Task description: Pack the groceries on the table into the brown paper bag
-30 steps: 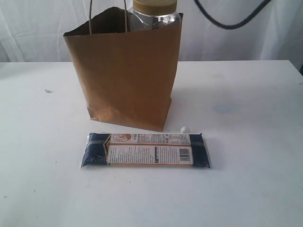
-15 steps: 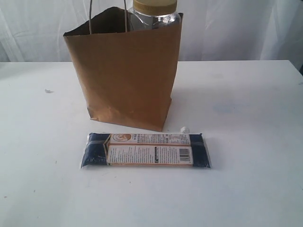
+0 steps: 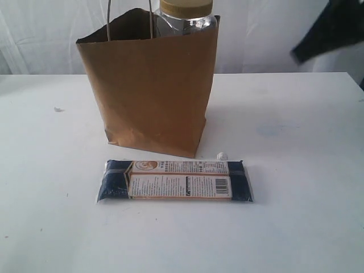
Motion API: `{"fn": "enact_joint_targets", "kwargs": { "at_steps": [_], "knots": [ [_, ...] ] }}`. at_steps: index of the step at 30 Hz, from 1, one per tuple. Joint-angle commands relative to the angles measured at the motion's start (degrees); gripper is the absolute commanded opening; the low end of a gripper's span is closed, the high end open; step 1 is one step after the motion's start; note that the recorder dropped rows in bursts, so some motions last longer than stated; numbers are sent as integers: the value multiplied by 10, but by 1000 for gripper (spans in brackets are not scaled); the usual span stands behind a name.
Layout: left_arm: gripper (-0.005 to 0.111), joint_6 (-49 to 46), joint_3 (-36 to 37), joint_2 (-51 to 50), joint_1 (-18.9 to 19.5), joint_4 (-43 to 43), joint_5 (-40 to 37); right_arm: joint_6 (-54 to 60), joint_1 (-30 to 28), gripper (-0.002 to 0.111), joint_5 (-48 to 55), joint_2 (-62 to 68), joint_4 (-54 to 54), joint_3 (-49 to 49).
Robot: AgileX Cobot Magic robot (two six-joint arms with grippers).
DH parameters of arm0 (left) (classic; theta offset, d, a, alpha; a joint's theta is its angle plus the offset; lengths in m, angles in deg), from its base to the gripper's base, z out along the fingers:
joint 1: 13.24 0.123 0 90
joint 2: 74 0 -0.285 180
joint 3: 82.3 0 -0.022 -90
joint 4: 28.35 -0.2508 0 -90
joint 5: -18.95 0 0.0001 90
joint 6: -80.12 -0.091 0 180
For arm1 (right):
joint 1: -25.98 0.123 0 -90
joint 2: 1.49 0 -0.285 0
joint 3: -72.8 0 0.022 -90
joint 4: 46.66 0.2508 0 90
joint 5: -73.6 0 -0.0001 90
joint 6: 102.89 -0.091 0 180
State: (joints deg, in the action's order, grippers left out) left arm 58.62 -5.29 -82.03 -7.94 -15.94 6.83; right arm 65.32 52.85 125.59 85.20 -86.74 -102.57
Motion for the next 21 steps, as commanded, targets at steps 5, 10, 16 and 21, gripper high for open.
{"fn": "enact_joint_targets", "kwargs": {
  "at_steps": [5,10,16,21],
  "knots": [
    [0,0,2,2,-4,1,1,138,-75,3,-53,200,291,17],
    [0,0,2,2,-4,1,1,185,-75,20,-135,264,353,11],
    [0,0,2,2,-4,1,1,198,-75,33,-217,295,373,11],
    [0,0,2,2,-4,1,1,282,-75,33,-242,305,479,11]
  ]
}}
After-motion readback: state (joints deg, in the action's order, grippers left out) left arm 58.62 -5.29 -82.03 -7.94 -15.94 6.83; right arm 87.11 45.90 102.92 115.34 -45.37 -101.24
